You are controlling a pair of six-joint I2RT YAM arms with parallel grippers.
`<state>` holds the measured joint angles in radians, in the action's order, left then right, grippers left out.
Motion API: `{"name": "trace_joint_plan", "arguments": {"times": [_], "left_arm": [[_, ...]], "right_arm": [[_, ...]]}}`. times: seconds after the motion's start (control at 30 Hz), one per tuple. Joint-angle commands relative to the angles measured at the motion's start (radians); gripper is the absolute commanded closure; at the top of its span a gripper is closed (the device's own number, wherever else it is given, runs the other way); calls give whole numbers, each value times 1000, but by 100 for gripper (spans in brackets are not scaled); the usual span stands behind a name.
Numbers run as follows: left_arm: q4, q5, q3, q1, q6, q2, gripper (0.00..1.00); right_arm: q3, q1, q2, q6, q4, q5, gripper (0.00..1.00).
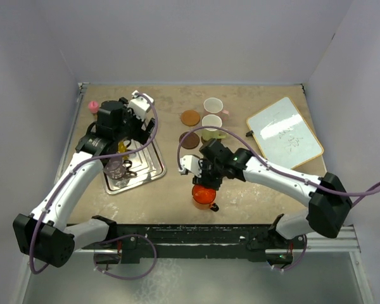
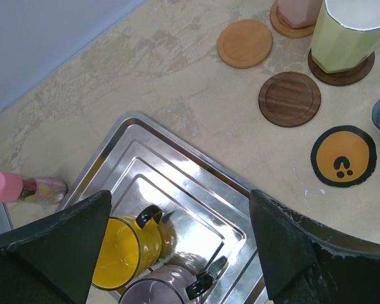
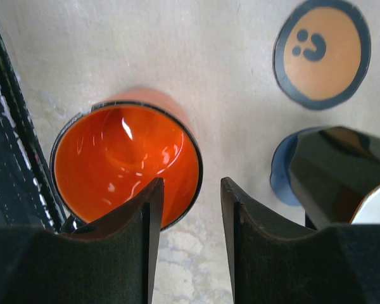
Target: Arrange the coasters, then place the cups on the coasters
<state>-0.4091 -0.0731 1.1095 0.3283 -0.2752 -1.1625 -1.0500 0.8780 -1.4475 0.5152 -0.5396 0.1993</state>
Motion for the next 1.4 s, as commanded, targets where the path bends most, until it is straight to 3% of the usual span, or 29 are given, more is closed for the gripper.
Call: {"name": "trace_joint_plan", "arguments": {"times": [0.0, 0.27, 0.37, 0.83, 1.37], "left_arm": [[56, 2, -20, -6, -21, 30, 14], [58, -6, -22, -9, -25, 21, 14], [59, -6, -28, -11, -28, 24, 14], [93, -3, -66, -20, -1, 38, 13], [106, 62, -54, -65, 92, 56, 11]], "right_arm": [[69, -2, 73, -71, -24, -77, 55], [77, -7, 19, -112, -39, -49, 55], [58, -7, -23, -122, -41, -55, 60], [-63, -7, -74, -139, -39, -66, 100], [-307, -14, -76, -172, -20, -53, 100]]}}
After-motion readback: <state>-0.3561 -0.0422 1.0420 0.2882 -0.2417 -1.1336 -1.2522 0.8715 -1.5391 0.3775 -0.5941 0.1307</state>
